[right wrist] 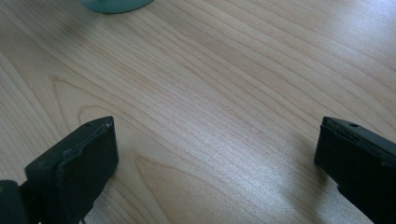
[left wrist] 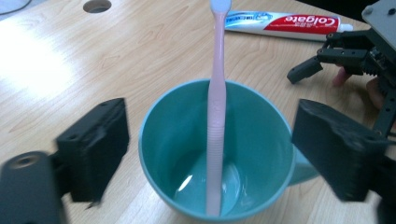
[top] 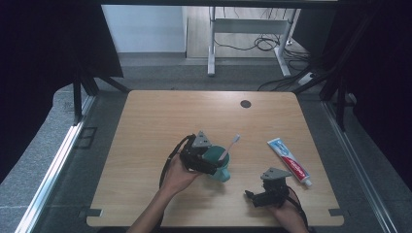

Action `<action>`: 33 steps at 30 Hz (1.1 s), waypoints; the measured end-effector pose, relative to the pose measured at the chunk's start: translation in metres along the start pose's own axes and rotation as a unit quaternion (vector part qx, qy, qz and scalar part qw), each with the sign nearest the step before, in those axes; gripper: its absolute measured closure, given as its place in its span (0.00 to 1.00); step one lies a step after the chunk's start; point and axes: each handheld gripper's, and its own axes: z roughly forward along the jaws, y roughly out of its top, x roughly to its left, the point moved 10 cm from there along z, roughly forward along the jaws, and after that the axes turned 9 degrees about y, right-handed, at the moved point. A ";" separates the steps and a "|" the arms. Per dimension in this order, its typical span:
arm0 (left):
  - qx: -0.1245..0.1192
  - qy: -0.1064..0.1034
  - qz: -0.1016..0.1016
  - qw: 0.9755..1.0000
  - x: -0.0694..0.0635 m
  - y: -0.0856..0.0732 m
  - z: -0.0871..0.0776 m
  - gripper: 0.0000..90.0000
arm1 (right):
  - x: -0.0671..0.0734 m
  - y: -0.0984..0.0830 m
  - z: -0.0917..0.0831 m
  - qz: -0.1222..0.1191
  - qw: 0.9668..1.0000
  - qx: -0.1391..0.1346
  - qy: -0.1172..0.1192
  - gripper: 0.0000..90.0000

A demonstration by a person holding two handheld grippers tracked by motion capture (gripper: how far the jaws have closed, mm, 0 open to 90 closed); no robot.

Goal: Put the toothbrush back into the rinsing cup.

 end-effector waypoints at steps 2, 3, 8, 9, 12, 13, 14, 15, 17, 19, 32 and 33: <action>0.000 0.000 -0.002 1.000 0.000 -0.001 -0.001 0.09 | 0.000 0.000 0.000 0.000 1.000 0.000 0.000 0.00; 0.002 -0.001 -0.006 1.000 0.001 -0.003 -0.003 0.07 | 0.000 0.000 0.000 0.000 1.000 0.001 0.001 0.00; 0.005 0.003 -0.010 1.000 0.005 -0.009 -0.007 0.00 | 0.000 0.000 0.000 0.000 1.000 0.001 0.001 0.00; 0.002 0.005 -0.015 1.000 0.008 -0.011 -0.009 0.00 | 0.000 0.000 0.000 0.000 1.000 0.001 0.001 0.00; 0.002 0.008 -0.016 1.000 0.010 -0.014 -0.012 0.00 | 0.000 0.000 0.000 0.001 1.000 0.000 0.001 0.00; 0.001 0.009 -0.018 1.000 0.011 -0.015 -0.014 0.00 | 0.000 0.000 0.000 0.000 1.000 0.000 0.000 0.00; 0.001 0.013 -0.016 1.000 0.013 -0.018 -0.016 0.00 | 0.000 0.000 0.000 0.001 1.000 0.000 0.000 0.00; -0.001 0.016 -0.015 1.000 0.014 -0.019 -0.016 0.00 | 0.000 0.000 0.000 0.001 1.000 0.000 0.001 0.00; 0.000 0.019 -0.013 1.000 0.016 -0.023 -0.019 0.00 | 0.000 0.000 0.000 0.001 1.000 0.000 0.000 0.00; 0.000 0.024 -0.012 1.000 0.018 -0.025 -0.020 0.00 | 0.000 0.000 0.000 0.001 1.000 0.000 0.000 0.00; 0.005 0.044 -0.010 0.999 0.029 -0.044 -0.031 0.00 | 0.000 0.000 0.000 0.000 1.000 -0.001 0.000 0.00; 0.005 0.046 -0.012 0.999 0.030 -0.047 -0.032 0.00 | 0.000 0.000 0.000 0.002 1.000 -0.001 0.000 0.00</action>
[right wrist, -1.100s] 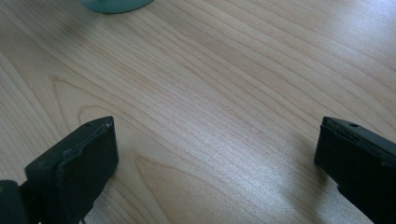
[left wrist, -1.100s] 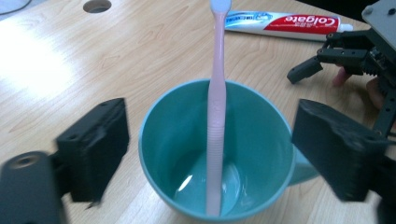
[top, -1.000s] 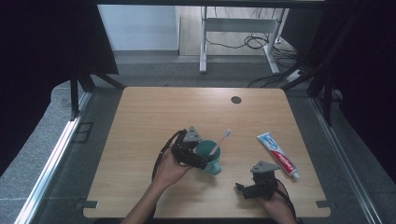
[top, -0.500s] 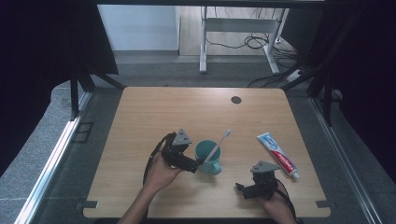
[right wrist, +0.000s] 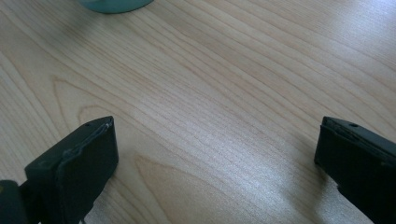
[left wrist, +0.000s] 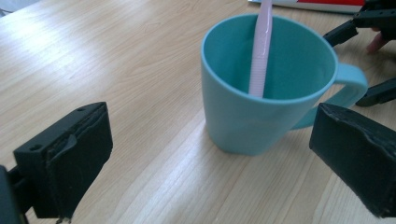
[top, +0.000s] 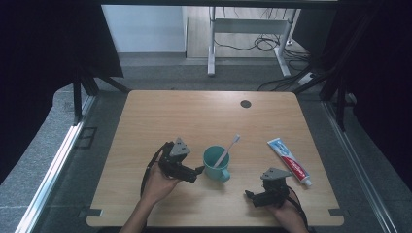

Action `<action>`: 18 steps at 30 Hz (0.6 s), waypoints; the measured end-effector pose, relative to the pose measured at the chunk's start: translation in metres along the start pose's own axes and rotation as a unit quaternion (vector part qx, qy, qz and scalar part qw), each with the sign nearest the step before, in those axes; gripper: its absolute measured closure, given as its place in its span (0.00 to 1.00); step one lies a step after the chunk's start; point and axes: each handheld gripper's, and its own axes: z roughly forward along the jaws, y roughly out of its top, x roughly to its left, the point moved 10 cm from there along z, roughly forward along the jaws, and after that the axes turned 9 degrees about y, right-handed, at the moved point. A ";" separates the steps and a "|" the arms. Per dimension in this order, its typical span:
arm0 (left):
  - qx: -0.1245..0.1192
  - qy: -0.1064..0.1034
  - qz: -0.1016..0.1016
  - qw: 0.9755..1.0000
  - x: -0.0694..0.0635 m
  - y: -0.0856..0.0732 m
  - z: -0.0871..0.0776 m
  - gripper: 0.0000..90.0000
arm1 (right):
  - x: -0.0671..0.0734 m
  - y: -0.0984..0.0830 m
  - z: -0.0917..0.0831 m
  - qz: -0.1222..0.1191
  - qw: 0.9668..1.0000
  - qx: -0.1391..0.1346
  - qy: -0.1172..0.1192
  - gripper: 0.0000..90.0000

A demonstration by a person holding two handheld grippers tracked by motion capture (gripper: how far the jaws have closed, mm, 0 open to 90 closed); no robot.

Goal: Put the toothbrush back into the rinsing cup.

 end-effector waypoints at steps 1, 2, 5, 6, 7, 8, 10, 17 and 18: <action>0.000 0.000 0.000 1.000 0.000 0.000 0.000 0.00 | 0.000 0.000 0.000 -0.001 1.000 0.000 0.000 0.00; 0.000 0.001 -0.001 1.000 0.001 -0.002 0.000 0.00 | 0.000 0.000 0.000 -0.001 1.000 0.001 0.000 0.00; 0.004 0.006 0.001 1.000 0.003 -0.007 -0.001 0.00 | 0.000 0.000 0.000 -0.001 1.000 0.001 -0.001 0.00; 0.005 0.009 0.001 1.000 0.004 -0.010 -0.001 0.00 | 0.000 0.000 0.000 0.000 1.000 0.001 0.000 0.00; 0.005 0.009 0.001 1.000 0.004 -0.010 -0.001 0.00 | 0.000 0.000 0.000 0.000 1.000 0.001 0.000 0.00; 0.006 0.011 0.000 1.000 0.005 -0.014 -0.002 0.00 | 0.000 0.000 0.000 0.000 1.000 0.001 0.000 0.00; 0.007 0.012 -0.001 1.000 0.005 -0.016 -0.002 0.00 | 0.000 0.000 0.000 0.000 1.000 0.001 0.000 0.00; 0.011 0.021 -0.009 1.000 0.009 -0.031 -0.003 0.00 | 0.000 0.000 0.000 -0.001 1.000 0.000 0.000 0.00; 0.012 0.022 -0.008 1.000 0.010 -0.033 -0.003 0.00 | 0.000 0.000 0.000 -0.001 1.000 0.000 0.000 0.00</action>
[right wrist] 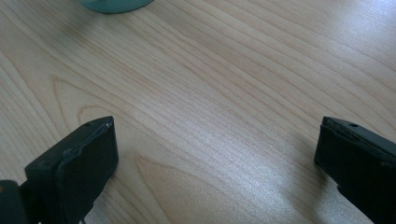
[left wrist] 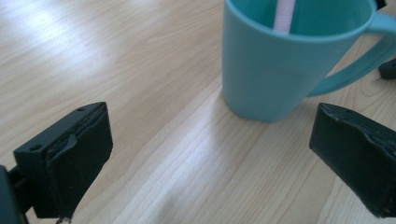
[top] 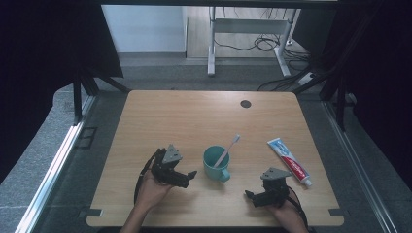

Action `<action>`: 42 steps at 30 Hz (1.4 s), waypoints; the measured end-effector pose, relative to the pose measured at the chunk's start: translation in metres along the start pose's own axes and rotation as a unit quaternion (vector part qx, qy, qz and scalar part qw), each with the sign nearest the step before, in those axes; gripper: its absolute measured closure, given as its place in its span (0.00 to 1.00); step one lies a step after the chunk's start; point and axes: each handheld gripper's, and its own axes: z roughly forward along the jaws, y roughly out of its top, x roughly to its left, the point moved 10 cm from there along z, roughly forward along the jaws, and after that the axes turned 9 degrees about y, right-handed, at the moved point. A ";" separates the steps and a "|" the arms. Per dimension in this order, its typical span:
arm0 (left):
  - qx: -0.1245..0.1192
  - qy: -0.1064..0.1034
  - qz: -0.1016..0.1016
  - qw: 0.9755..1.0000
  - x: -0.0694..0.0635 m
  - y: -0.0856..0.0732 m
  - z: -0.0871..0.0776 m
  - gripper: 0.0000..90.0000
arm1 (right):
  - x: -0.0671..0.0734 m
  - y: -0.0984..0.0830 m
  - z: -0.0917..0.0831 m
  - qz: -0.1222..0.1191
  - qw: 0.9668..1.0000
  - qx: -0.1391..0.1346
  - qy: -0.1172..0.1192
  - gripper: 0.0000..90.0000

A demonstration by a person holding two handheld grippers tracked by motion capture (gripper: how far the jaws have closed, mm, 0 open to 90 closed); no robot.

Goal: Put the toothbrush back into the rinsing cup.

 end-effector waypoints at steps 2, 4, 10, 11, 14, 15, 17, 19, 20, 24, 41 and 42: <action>0.003 0.003 -0.003 1.000 0.001 -0.006 0.001 0.00 | 0.000 0.000 0.000 0.000 1.000 0.000 0.000 0.00; 0.003 0.005 -0.010 1.000 0.002 -0.013 0.001 0.00 | 0.000 0.000 0.000 0.000 1.000 0.000 0.000 0.00; 0.007 0.007 -0.021 1.000 0.004 -0.026 0.003 0.00 | 0.000 0.000 0.000 0.001 1.000 0.000 0.000 0.00; 0.006 0.007 -0.022 1.000 0.004 -0.028 0.003 0.00 | 0.000 0.000 0.000 0.001 1.000 0.000 0.000 0.00; 0.008 0.009 -0.026 1.000 0.005 -0.033 0.003 0.00 | 0.000 0.000 0.000 0.001 1.000 0.000 0.000 0.00; 0.007 0.009 -0.028 1.000 0.005 -0.034 0.003 0.00 | 0.000 0.000 0.000 0.001 1.000 0.001 0.000 0.00; 0.008 0.009 -0.029 0.999 0.005 -0.036 0.003 0.00 | 0.000 0.000 0.000 0.001 1.000 0.000 0.000 0.00; 0.009 0.010 -0.031 0.999 0.005 -0.039 0.003 0.00 | 0.000 0.000 0.000 0.001 1.000 0.000 0.000 0.00; 0.010 0.011 -0.032 0.999 0.005 -0.041 0.003 0.00 | 0.000 0.000 0.000 0.001 1.000 0.000 0.000 0.00; 0.016 0.015 -0.029 0.999 0.005 -0.047 0.005 0.00 | 0.000 0.000 0.000 0.001 1.000 0.000 0.000 0.00; 0.059 0.020 -0.022 0.998 -0.001 -0.069 0.018 0.00 | 0.000 0.000 0.000 0.002 1.000 0.001 0.001 0.00; 0.064 0.021 -0.019 0.998 -0.001 -0.071 0.018 0.00 | 0.000 0.000 0.000 0.000 1.000 0.002 0.000 0.00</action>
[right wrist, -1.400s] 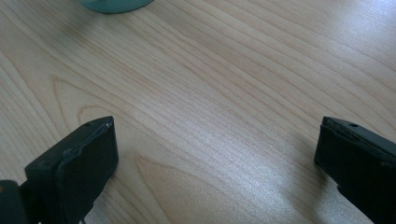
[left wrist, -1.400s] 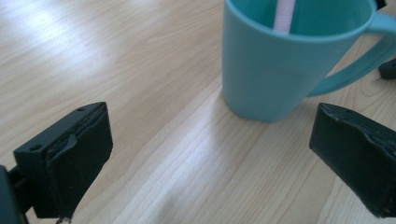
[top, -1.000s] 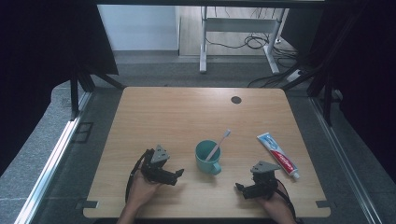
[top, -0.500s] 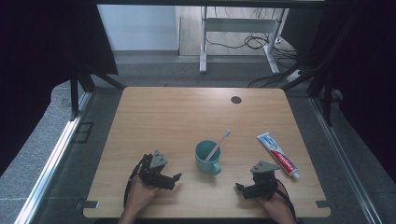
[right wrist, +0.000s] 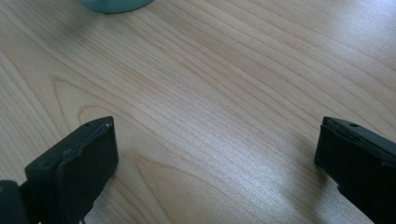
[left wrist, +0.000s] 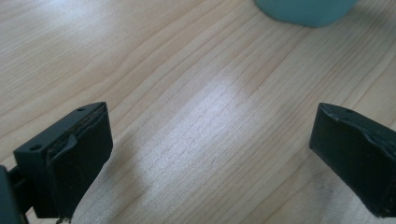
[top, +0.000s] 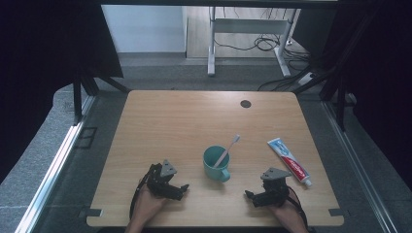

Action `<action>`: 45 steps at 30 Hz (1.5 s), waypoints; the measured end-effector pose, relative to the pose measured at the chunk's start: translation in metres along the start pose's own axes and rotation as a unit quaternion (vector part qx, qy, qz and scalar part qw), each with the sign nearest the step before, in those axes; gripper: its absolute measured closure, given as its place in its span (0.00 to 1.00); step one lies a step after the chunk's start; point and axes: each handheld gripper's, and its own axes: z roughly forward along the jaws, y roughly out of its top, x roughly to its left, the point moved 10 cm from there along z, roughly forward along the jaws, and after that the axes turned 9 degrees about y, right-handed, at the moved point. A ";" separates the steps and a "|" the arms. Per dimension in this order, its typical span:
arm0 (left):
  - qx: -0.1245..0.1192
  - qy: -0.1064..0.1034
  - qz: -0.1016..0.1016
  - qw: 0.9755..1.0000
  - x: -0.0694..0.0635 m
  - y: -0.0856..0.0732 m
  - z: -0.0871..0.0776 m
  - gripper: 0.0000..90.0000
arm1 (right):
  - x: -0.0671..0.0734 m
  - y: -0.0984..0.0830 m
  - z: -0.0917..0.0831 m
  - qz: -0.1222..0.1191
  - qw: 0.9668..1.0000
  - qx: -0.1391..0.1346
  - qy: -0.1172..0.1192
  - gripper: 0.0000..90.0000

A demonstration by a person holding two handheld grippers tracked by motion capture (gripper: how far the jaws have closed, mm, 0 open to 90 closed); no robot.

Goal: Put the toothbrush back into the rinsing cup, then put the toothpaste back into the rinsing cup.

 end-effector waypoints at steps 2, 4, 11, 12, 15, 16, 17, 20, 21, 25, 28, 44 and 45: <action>0.005 0.002 0.001 1.000 0.000 -0.001 0.002 0.00 | 0.000 0.000 0.000 0.000 1.000 0.000 0.000 0.00; 0.010 0.002 -0.001 1.000 0.000 -0.003 0.004 0.00 | 0.000 0.000 0.000 0.002 1.000 -0.001 0.000 0.00; 0.019 0.002 -0.008 1.000 0.001 -0.004 0.005 0.00 | 0.003 0.004 -0.002 -0.014 1.000 -0.003 0.001 0.00; 0.020 0.001 -0.010 1.000 0.001 -0.004 0.005 0.00 | 0.003 0.005 -0.002 -0.016 1.000 -0.004 0.001 0.00; 0.021 0.001 -0.013 1.000 0.002 -0.004 0.006 0.00 | 0.004 0.005 -0.002 -0.019 1.000 -0.004 0.003 0.00; 0.021 0.001 -0.013 1.000 0.002 -0.004 0.006 0.00 | 0.004 0.005 -0.003 -0.021 1.000 -0.003 0.003 0.00; 0.021 0.001 -0.013 1.000 0.002 -0.004 0.006 0.00 | 0.004 0.005 -0.003 -0.021 1.000 -0.003 0.003 0.00; 0.021 0.001 -0.014 1.000 0.002 -0.004 0.006 0.00 | 0.005 0.006 -0.004 -0.024 1.000 -0.002 0.005 0.00; 0.021 0.001 -0.014 1.000 0.002 -0.004 0.006 0.00 | 0.005 0.006 -0.004 -0.026 1.000 -0.002 0.003 0.00; 0.021 0.001 -0.014 1.000 0.002 -0.004 0.006 0.00 | 0.004 0.008 -0.008 -0.033 0.999 0.002 -0.001 0.00; 0.021 0.001 -0.014 1.000 0.002 -0.004 0.006 0.00 | 0.003 0.009 -0.010 -0.034 0.999 0.004 -0.002 0.00; 0.019 0.003 -0.019 1.000 0.002 -0.004 0.006 0.01 | -0.012 0.010 -0.024 -0.030 0.999 0.018 -0.011 0.00; 0.019 0.003 -0.019 1.000 0.002 -0.004 0.006 0.01 | -0.013 0.010 -0.024 -0.029 0.999 0.018 -0.012 0.00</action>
